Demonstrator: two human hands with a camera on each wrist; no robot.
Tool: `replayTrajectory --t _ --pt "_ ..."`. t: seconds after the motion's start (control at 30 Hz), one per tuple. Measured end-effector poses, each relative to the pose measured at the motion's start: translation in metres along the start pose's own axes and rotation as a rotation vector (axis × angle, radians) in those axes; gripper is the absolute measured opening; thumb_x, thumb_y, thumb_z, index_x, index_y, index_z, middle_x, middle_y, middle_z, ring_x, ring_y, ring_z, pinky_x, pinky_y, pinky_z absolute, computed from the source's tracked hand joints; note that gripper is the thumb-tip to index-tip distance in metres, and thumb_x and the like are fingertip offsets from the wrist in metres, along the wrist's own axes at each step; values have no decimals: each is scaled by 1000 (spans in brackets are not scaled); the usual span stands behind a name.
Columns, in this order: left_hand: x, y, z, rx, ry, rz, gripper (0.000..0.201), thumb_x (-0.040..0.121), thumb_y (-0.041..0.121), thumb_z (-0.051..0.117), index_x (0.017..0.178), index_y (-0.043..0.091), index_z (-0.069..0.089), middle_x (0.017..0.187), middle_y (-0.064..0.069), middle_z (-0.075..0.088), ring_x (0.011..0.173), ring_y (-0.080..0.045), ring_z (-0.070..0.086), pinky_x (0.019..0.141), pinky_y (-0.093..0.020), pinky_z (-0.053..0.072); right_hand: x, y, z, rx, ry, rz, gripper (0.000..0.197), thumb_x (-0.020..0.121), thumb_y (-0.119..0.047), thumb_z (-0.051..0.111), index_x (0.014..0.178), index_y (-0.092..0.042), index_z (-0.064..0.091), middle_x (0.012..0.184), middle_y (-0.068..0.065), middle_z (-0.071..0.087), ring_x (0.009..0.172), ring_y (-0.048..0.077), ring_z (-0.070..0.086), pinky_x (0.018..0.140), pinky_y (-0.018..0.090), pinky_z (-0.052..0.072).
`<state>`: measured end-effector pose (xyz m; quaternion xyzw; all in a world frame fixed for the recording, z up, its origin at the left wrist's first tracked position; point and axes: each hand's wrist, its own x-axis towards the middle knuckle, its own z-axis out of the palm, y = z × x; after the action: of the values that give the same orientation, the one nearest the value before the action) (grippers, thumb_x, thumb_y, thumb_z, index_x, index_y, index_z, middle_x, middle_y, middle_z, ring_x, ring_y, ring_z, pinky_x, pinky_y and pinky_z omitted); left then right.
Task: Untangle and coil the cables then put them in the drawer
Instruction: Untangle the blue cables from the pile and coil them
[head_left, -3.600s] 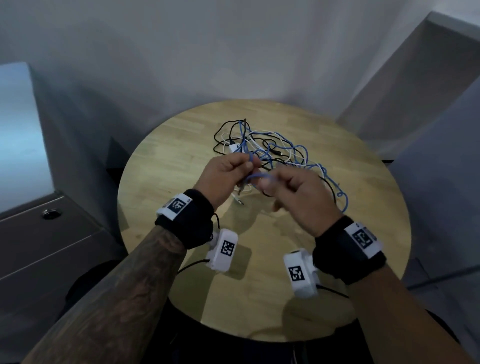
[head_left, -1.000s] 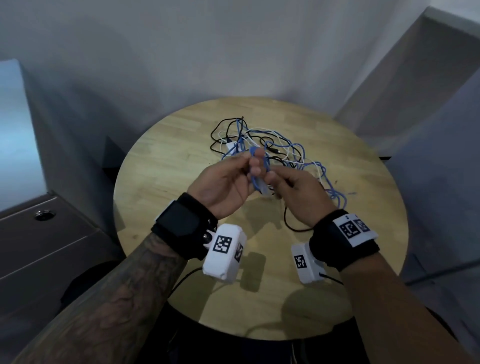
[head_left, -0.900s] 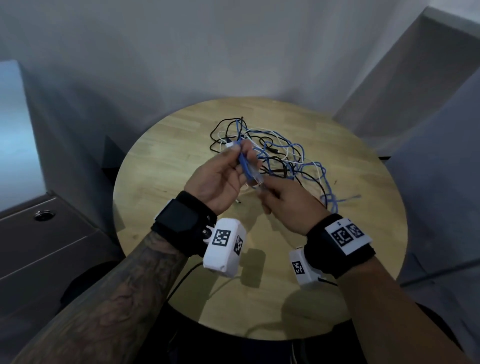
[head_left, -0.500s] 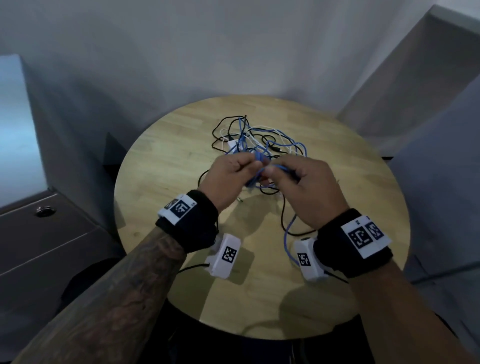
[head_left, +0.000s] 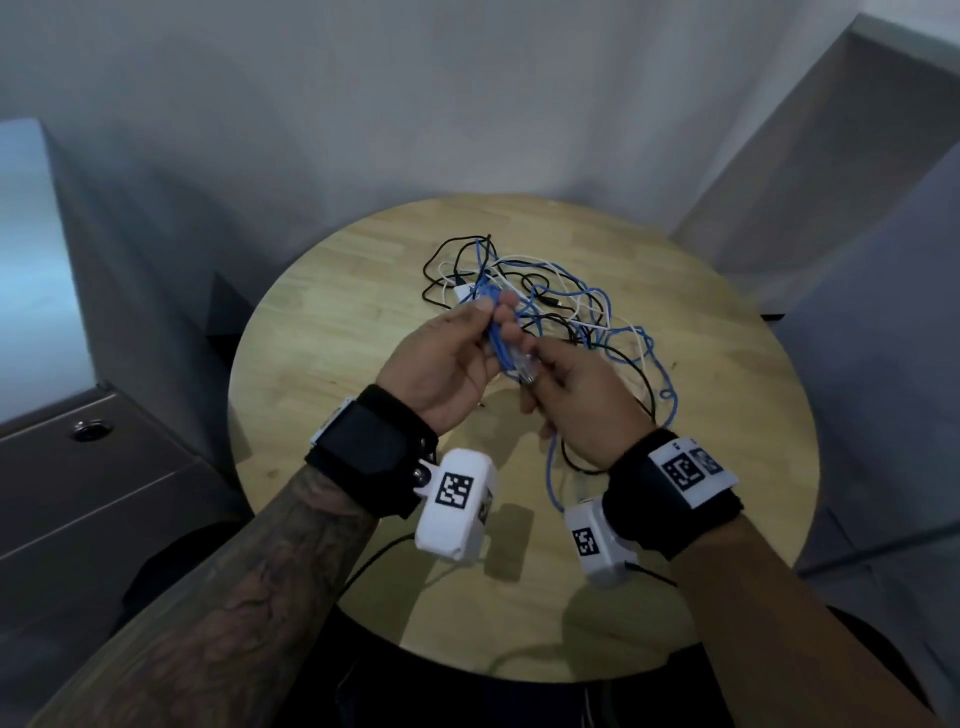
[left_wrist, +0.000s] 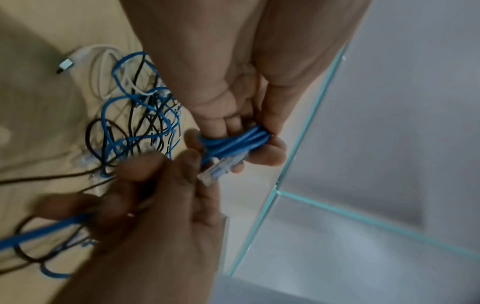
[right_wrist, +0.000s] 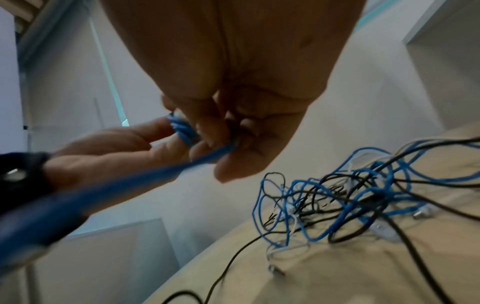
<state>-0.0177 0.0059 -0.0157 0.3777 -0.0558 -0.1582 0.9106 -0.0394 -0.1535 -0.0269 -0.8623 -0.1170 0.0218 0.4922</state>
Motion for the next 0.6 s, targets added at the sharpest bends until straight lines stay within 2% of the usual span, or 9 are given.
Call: replayTrajectory --t 0.1,0.17,0.23,0.3,0.37,0.43,0.5,0.53,0.6 --pt "6 8 -9 -114 122 77 23 103 15 38 102 3 58 73 3 64 67 -9 65 84 -28 57 -8 -3 11 -62 -202 53 17 105 -25 43 104 -22 60 63 -2 64 47 20 53 48 41 54" --pt "10 13 -19 -130 200 118 22 104 15 38 98 5 57 76 1 64 68 -9 66 88 -29 55 -12 -6 15 -115 -290 22 24 105 -28 44 101 -12 62 59 -3 60 47 16 52 51 38 52" --pt "12 12 -28 -69 267 156 19 104 14 41 97 5 57 80 -1 62 72 -12 66 89 -29 54 -12 -11 15 -205 -311 -68 32 103 -30 47 90 -6 63 58 -1 59 50 15 52 57 36 50" --pt "11 6 -29 27 311 201 17 102 11 44 101 3 58 81 -2 65 75 -15 66 87 -30 54 -14 -17 14 -279 -327 -150 38 102 -34 49 77 -6 60 59 3 58 54 18 54 60 38 49" --pt "8 2 -25 237 333 243 16 100 8 49 102 0 63 80 -3 68 77 -18 67 80 -30 56 -17 -21 9 -258 -312 -197 39 100 -33 53 73 -5 55 57 2 48 53 18 47 58 36 44" --pt "5 0 -18 637 277 286 16 98 5 53 96 -2 68 78 -3 69 74 -13 67 73 -27 55 -18 -23 -1 -190 -210 -184 34 99 -29 57 77 -4 60 57 -4 38 52 10 37 54 31 35" --pt "0 -3 -9 966 109 275 20 98 4 52 86 1 69 71 8 67 66 0 62 66 -19 49 -15 -22 -14 -142 -57 -202 24 98 -25 60 82 -9 69 57 -9 47 52 5 41 55 28 37" --pt "-3 -6 -3 1029 20 230 26 100 7 49 82 6 67 66 11 65 62 -1 60 63 -19 46 -13 -22 -21 -145 12 -231 20 97 -25 61 84 -14 71 61 -10 57 56 4 50 58 29 44" --pt "-8 -11 5 936 -68 70 35 105 16 37 82 9 61 65 3 62 60 -13 58 61 -25 45 -9 -18 -30 -172 115 -270 15 94 -27 63 84 -22 72 71 -7 68 67 15 64 66 38 52"
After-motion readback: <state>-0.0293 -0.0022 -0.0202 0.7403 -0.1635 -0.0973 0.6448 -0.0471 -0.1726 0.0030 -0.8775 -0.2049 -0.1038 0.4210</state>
